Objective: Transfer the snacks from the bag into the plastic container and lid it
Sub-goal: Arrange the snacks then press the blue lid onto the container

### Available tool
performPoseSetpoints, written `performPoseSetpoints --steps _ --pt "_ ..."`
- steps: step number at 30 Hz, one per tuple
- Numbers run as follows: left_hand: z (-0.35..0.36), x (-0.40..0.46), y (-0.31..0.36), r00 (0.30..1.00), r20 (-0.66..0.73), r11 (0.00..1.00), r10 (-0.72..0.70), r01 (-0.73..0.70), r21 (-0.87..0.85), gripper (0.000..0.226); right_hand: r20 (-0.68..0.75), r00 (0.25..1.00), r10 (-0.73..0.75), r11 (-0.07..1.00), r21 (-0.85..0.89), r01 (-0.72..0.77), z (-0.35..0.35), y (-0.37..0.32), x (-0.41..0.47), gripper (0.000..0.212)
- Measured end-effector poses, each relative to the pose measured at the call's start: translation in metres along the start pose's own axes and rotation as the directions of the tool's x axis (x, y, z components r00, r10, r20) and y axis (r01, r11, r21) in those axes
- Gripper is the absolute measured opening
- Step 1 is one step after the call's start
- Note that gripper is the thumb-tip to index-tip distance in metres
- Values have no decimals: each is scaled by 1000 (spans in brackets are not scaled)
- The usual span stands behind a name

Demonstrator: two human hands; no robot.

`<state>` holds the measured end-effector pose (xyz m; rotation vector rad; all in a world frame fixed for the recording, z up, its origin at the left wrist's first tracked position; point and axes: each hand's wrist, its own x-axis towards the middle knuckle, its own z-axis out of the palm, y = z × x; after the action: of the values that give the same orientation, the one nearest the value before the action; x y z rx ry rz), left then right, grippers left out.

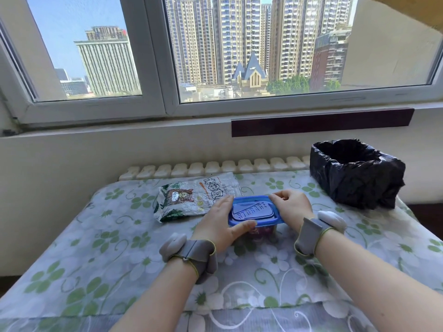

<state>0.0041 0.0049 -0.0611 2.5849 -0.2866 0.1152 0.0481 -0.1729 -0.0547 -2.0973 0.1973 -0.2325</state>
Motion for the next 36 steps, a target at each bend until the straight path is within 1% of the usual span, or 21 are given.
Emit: performPoseSetpoints --steps 3,5,8,9,11,13,15,16,17,19,20,22,25,27,28,30,32,34,36 --pt "-1 4 1 1000 12 1000 -14 14 -15 92 28 1000 12 1000 4 -12 -1 -1 0 25" --pt "0 6 3 1000 13 999 -19 19 -26 92 64 998 21 999 24 -22 -2 0 0 22" --pt "-1 8 4 1000 28 999 -12 14 -47 90 73 997 28 998 55 -32 -3 3 3 17" --pt "-2 10 4 999 37 997 -11 13 -78 89 78 997 29 997 67 -34 -2 4 4 17" --pt "-2 16 0 1000 19 987 -23 26 -160 81 95 995 27 995 90 -35 -3 4 4 18" --pt "-3 24 -10 996 -53 982 -65 55 -179 61 114 993 25 994 101 -36 -5 5 3 21" --pt "-5 31 -24 983 -118 987 -138 127 -94 42 127 991 33 992 118 -48 -6 5 4 21" --pt "-7 33 -30 979 -129 987 -161 160 -14 38 130 991 40 990 129 -57 -7 5 4 21" --pt "-8 34 -36 979 -125 980 -162 175 99 37 131 990 44 988 141 -63 -7 5 4 21" --pt "-9 33 -43 986 -100 928 -136 162 335 39 131 990 46 986 154 -66 -7 6 4 22" --pt "-7 32 -44 987 -85 901 -135 158 404 40 130 991 42 985 159 -62 -6 6 4 23" --pt "-5 32 -49 987 -78 889 -144 163 429 37 134 990 34 987 151 -55 -7 6 3 23" --pt "-5 34 -52 985 -109 875 -131 167 454 34 150 988 21 990 133 -41 -6 7 3 23" --pt "-5 39 -52 985 -102 823 -138 171 541 38 152 988 16 990 137 -37 -6 8 3 23" --pt "-5 40 -51 982 -112 797 -153 190 573 37 152 988 17 991 131 -37 -6 8 2 23" --pt "-4 41 -49 968 -155 789 -196 250 561 29 152 988 25 993 112 -42 -7 8 1 21" --pt "-5 40 -49 960 -212 807 -184 270 525 25 145 989 27 994 99 -42 -8 7 -1 23" --pt "-12 39 -46 949 -273 847 -159 273 456 23 112 994 -7 996 90 -4 -10 4 -2 25" --pt "-22 35 -36 931 -335 902 -148 266 340 22 75 995 -60 997 44 57 -12 -2 -4 20"
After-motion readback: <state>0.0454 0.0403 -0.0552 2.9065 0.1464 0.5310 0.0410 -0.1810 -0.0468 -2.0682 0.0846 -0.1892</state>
